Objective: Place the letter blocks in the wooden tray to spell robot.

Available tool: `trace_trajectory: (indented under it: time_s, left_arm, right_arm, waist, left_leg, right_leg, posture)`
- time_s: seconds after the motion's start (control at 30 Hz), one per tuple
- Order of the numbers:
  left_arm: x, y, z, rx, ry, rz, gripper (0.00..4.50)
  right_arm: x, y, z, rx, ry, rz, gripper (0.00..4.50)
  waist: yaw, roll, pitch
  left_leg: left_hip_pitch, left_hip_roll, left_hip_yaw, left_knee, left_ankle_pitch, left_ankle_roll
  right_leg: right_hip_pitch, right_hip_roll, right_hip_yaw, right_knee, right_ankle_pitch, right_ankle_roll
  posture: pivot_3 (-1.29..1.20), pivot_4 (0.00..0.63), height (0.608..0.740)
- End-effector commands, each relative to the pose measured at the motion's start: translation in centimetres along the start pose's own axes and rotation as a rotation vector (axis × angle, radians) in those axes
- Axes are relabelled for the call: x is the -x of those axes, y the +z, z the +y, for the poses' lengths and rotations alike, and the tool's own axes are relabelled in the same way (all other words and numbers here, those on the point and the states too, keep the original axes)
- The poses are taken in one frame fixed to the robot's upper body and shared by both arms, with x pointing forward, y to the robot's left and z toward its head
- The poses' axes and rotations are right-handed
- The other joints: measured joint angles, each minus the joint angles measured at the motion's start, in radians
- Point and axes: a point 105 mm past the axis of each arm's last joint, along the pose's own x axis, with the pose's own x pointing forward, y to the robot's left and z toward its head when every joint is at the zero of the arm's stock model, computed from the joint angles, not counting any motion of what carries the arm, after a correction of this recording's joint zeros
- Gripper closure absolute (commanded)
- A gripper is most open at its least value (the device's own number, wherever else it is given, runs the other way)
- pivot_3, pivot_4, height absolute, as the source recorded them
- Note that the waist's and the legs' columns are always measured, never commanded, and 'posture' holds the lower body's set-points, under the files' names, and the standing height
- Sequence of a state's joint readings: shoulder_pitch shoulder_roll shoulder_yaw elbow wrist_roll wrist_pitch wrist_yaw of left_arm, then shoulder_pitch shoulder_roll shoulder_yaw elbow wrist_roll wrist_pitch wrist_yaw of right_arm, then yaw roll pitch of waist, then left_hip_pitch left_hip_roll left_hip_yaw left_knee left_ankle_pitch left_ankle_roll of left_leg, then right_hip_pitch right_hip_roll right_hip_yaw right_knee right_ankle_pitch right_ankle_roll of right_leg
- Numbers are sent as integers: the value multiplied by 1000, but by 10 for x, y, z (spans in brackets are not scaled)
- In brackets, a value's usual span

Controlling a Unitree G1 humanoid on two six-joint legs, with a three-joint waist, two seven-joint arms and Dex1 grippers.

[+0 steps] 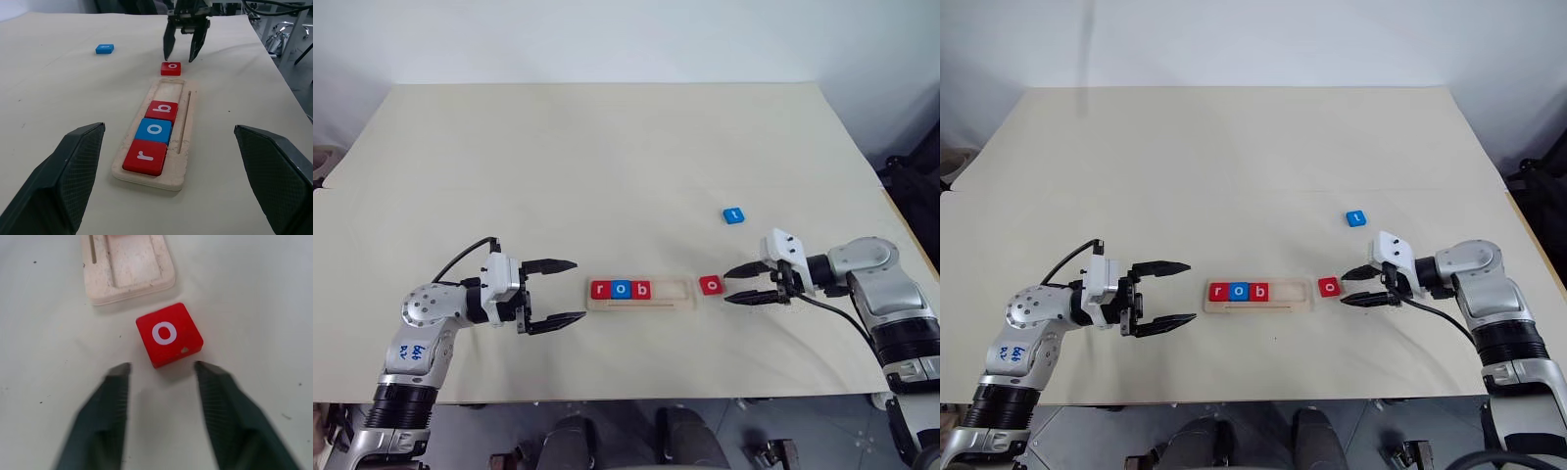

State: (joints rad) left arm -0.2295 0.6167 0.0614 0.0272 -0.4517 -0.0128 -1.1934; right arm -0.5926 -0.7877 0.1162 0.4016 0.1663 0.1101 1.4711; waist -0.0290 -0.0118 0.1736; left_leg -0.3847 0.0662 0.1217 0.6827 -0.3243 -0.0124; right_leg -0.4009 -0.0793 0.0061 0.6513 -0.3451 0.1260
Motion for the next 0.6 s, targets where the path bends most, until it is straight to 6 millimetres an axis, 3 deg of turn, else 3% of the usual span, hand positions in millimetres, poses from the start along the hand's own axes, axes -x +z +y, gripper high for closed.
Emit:
trace_trajectory:
  time_s: [0.03, 0.07, 0.4, 0.5, 0.6]
  left_arm:
    - [4, 6, 4, -35, 20, -4, 0]
    - [4, 6, 4, -36, 21, -4, 0]
    - [2, 11, 4, -45, 19, -9, 0]
    - [0, 12, 2, -46, 5, -12, 0]
    - [-1, 13, 0, -45, -9, -14, 0]
  right_arm:
    - [3, 11, -6, 59, -7, -10, 631]
    - [-1, 12, -7, 63, -1, -13, 318]
    - [-27, 0, -9, 62, 37, 18, 318]
    - [-27, 0, -10, 62, 48, 20, 918]
    - [-27, 4, -9, 73, 51, 7, 1918]
  waist:
    - [0, 0, 0]
    - [0, 0, 0]
    - [-4, 0, 0]
    - [-3, 0, 0]
    - [-3, 0, 0]
  left_leg:
    - [0, 0, 0, 0, 0, 0]
    - [0, 0, 0, 0, 0, 0]
    - [0, 0, 1, 0, 0, 0]
    - [0, 0, 1, 0, 0, 0]
    - [0, 0, 1, 0, 0, 0]
  right_leg:
    - [0, 0, 0, 0, 0, 0]
    - [0, 0, 0, 0, 0, 0]
    - [-1, 0, 0, 2, 0, 0]
    - [-1, 0, 0, 2, 0, 0]
    - [-1, 0, 0, 3, 0, 0]
  posture:
    - [0, 150, 740]
    - [0, 150, 740]
    - [0, 150, 740]
    - [0, 150, 740]
    - [0, 150, 740]
